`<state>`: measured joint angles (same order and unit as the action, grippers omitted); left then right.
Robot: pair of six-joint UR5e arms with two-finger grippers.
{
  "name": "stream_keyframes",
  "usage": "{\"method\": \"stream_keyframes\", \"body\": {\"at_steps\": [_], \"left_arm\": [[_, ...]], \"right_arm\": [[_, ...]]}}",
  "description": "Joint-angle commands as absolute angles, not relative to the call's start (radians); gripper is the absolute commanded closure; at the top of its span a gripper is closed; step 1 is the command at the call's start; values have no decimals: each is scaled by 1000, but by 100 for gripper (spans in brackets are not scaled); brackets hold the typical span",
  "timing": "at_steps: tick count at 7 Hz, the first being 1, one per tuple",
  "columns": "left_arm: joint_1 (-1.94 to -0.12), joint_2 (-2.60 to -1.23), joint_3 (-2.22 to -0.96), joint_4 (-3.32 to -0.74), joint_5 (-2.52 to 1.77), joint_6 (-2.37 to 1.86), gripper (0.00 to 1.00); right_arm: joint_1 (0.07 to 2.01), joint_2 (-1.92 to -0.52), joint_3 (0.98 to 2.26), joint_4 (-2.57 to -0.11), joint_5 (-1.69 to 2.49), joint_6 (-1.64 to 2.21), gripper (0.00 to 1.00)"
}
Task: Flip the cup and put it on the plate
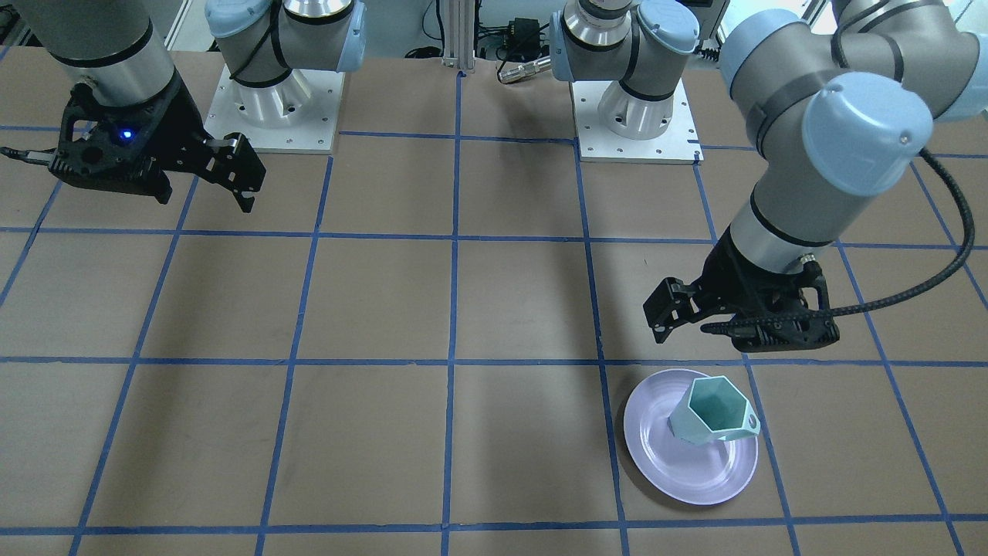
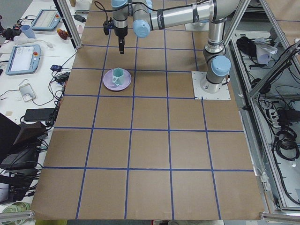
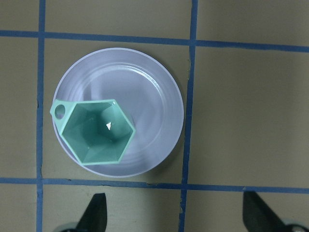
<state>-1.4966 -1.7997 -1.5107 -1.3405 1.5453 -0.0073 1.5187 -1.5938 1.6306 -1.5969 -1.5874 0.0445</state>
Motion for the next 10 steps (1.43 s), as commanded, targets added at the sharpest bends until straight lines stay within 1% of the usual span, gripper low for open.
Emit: {"method": "stream_keyframes", "body": {"at_steps": [1, 4, 8, 10], "left_arm": [[-1499, -1741, -1500, -1455, 1548, -14, 0], [-1514, -1678, -1506, -1593, 1555, -15, 0], [-1517, -1661, -1549, -1594, 1588, -29, 0], [-1517, -1660, -1549, -1594, 1588, -46, 0]], "right_arm": [[1519, -1594, 1631, -1597, -1588, 44, 0], [1519, -1594, 1631, -1597, -1588, 44, 0], [1519, -1594, 1631, -1597, -1588, 44, 0], [1519, -1594, 1631, -1597, -1586, 44, 0]]}}
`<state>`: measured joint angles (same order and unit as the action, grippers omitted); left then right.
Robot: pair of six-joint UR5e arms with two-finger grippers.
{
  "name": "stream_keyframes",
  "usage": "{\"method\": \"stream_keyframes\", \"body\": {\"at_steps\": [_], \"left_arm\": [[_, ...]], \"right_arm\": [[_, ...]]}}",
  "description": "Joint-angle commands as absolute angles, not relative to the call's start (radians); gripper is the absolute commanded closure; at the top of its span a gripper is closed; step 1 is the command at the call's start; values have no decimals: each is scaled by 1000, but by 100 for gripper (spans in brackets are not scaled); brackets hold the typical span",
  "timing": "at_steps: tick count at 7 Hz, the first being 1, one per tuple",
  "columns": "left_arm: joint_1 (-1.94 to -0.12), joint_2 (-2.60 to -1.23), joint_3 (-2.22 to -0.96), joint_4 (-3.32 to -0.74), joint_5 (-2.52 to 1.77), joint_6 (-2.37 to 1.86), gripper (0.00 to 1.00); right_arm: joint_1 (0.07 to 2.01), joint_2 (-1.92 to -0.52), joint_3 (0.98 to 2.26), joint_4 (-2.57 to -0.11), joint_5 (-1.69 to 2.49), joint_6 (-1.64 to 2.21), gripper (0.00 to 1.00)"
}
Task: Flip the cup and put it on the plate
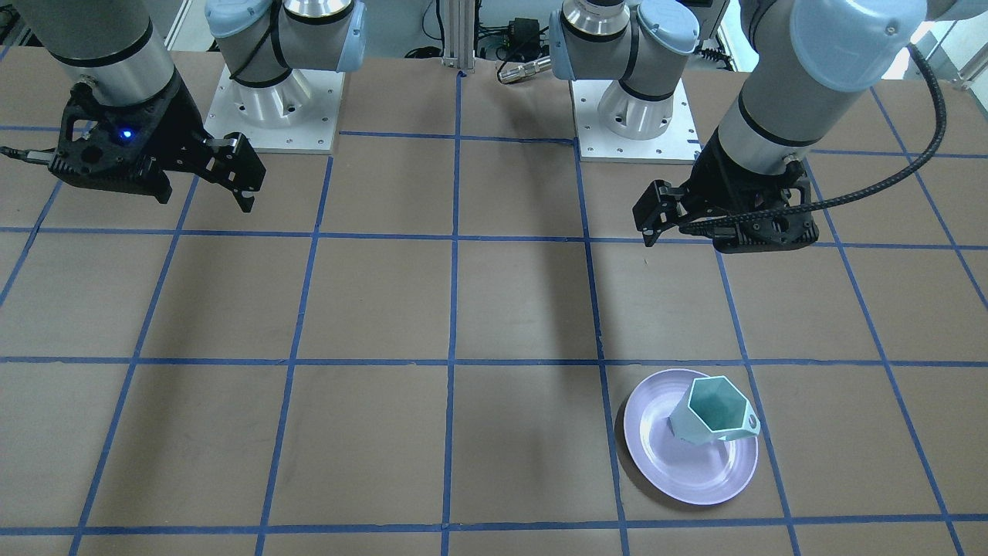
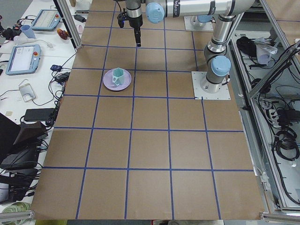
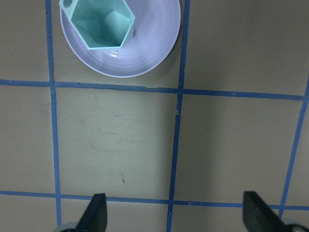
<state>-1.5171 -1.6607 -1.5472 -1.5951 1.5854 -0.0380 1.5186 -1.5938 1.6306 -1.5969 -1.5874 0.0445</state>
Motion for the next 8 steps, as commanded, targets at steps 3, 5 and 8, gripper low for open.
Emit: {"method": "stream_keyframes", "body": {"at_steps": [3, 5, 8], "left_arm": [[-1514, -1657, -1551, -1594, 1588, -43, 0], [-1514, -1657, -1552, -1594, 1588, -38, 0], [-1514, -1655, -1563, -1591, 1586, -41, 0]], "right_arm": [[1519, -1594, 1631, -1597, -1588, 44, 0], [1519, -1594, 1631, -1597, -1588, 44, 0], [1519, -1594, 1631, -1597, -1588, 44, 0]]}}
